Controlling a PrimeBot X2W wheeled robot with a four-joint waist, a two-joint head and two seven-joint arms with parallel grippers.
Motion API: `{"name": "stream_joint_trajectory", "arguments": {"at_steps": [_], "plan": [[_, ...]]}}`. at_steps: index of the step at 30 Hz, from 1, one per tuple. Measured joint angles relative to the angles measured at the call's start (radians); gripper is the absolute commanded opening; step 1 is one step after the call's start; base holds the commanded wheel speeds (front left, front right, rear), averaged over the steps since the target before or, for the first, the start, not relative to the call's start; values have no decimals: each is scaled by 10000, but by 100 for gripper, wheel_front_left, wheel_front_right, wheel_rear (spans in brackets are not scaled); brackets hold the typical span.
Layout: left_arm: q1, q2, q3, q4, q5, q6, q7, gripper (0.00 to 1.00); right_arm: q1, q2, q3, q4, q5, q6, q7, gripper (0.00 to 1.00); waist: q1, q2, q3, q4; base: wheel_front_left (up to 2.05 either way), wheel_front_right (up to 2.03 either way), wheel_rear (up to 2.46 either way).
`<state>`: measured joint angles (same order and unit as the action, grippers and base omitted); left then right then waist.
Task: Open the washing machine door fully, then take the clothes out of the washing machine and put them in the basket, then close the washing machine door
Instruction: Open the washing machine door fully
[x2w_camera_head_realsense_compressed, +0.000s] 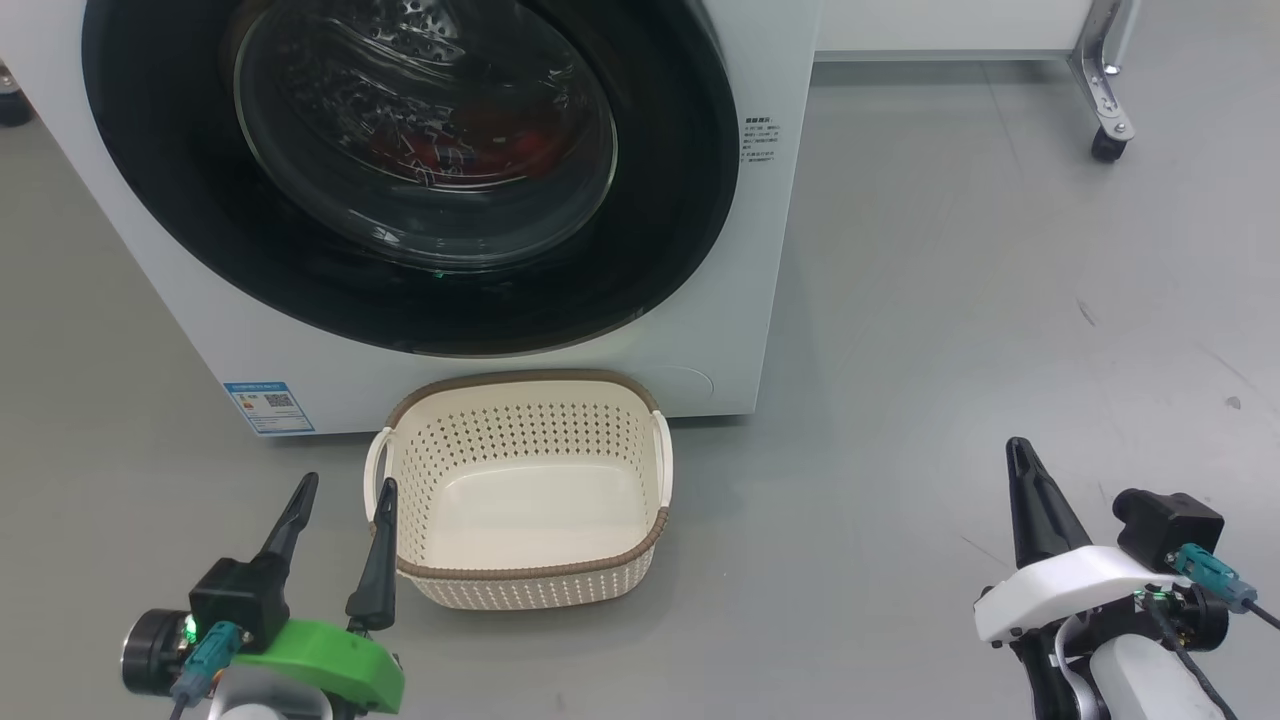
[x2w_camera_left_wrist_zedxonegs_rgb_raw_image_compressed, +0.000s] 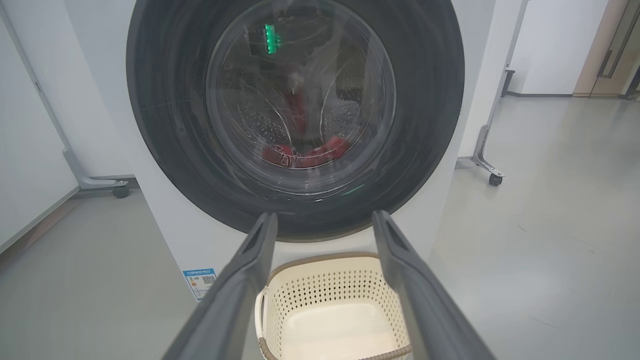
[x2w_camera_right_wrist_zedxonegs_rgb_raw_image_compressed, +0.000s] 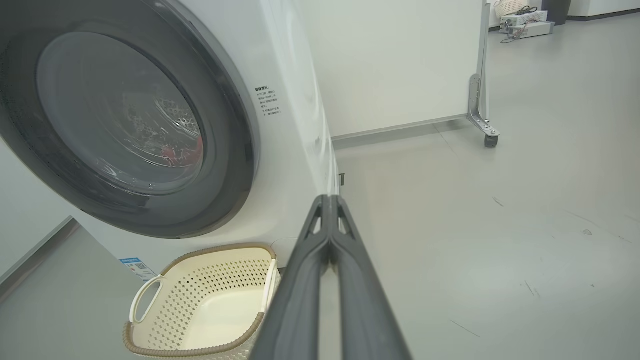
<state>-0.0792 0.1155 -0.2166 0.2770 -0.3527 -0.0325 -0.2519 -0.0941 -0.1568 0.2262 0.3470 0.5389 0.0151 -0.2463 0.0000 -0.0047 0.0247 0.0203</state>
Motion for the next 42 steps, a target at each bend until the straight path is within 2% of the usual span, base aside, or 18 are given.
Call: {"name": "stream_joint_trajectory", "arguments": {"at_steps": [6, 12, 20, 21, 31, 36, 42], "plan": [[-84, -52, 17, -8, 42, -65, 0, 100, -16, 313, -385, 165, 995, 374, 180, 0, 0, 0, 108, 33, 0, 0, 0], [-229, -84, 40, -79, 71, -109, 0, 100, -292, 531, -872, 326, 2048, 594, 487, 0, 0, 0, 328, 87, 0, 0, 0], [-463, -98, 84, -274, 234, -142, -2, 100, -987, 849, -1647, 410, 4171, 886, 1185, 0, 0, 0, 778, 168, 0, 0, 0], [-564, -115, 98, -322, 290, -169, -2, 100, -1209, 915, -1829, 445, 4805, 897, 1461, 0, 0, 0, 919, 193, 0, 0, 0], [-1026, -203, 151, -608, 382, -251, -2, 100, -2658, 1005, -2362, 573, 7530, 970, 3114, 0, 0, 0, 1701, 320, 0, 0, 0], [-1305, -276, 150, -731, 479, -257, -2, 100, -3498, 1005, -2531, 585, 8527, 970, 3843, 0, 0, 0, 2128, 403, 0, 0, 0], [-1698, -353, 148, -928, 571, -301, -4, 100, -4546, 991, -2619, 594, 9120, 953, 4566, 0, 0, 0, 2681, 536, 0, 0, 0]]}}
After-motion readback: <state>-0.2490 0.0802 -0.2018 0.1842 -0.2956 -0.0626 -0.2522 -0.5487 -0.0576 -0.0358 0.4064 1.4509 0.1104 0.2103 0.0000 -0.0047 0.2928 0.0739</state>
